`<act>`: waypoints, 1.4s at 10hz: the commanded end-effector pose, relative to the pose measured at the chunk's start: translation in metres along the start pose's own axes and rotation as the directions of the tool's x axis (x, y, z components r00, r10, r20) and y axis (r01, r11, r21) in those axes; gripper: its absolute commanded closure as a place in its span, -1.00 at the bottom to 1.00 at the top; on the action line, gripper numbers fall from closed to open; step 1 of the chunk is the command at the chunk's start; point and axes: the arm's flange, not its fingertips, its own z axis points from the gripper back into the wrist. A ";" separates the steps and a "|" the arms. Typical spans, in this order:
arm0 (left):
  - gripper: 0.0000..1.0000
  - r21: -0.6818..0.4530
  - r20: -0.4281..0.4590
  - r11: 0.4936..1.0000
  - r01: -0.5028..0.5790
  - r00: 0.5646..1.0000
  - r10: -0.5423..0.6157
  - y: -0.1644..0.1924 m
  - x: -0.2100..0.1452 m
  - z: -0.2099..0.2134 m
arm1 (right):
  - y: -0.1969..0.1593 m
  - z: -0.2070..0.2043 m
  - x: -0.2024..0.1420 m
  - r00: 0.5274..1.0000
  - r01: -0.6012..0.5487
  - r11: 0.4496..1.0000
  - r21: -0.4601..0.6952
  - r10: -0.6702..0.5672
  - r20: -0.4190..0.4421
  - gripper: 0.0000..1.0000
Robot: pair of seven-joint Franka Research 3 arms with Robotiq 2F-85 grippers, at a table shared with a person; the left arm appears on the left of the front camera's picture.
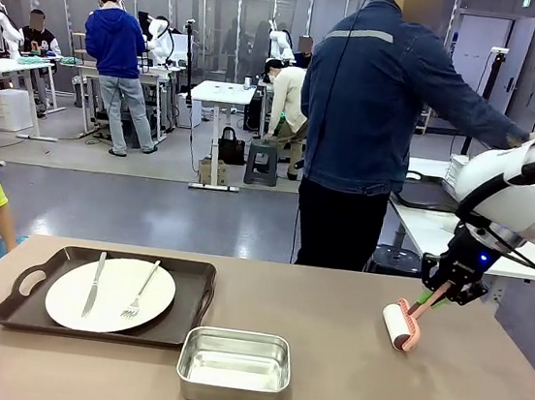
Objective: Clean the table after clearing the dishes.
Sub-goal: When the left (or right) Handle tray is removed, use the left hand (or right hand) to clean the left (or right) side of the table with the Lint Roller.
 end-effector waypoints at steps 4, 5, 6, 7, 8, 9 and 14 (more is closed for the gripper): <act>-1.00 -0.009 0.003 1.000 0.013 1.000 -0.013 -0.001 -0.002 0.002 | -0.083 -0.048 -0.004 0.995 0.064 0.998 0.014 -0.065 0.070 0.55; -1.00 -0.009 0.003 1.000 0.013 1.000 -0.013 -0.001 -0.002 0.002 | -0.099 -0.051 -0.003 0.993 0.056 0.998 -0.019 -0.053 0.103 0.55; -1.00 -0.009 0.003 1.000 0.013 1.000 -0.013 -0.001 -0.002 0.002 | -0.114 -0.051 -0.003 0.991 0.056 0.997 -0.061 -0.048 0.129 0.55; -1.00 -0.009 0.003 1.000 0.013 1.000 -0.013 -0.001 -0.002 0.002 | -0.126 -0.048 -0.004 0.989 0.071 0.994 -0.080 -0.060 0.134 0.55; -1.00 -0.009 0.003 1.000 0.013 1.000 -0.013 -0.001 -0.002 0.002 | -0.136 -0.043 -0.006 0.988 0.082 0.991 -0.104 -0.067 0.139 0.55; -1.00 -0.009 0.003 1.000 0.013 1.000 -0.013 -0.001 -0.002 0.002 | -0.145 -0.037 -0.008 0.987 0.087 0.989 -0.120 -0.069 0.146 0.55; -1.00 -0.009 0.003 1.000 0.013 1.000 -0.013 -0.001 -0.002 0.002 | -0.164 0.016 -0.045 0.977 0.077 0.971 -0.225 -0.028 0.210 0.55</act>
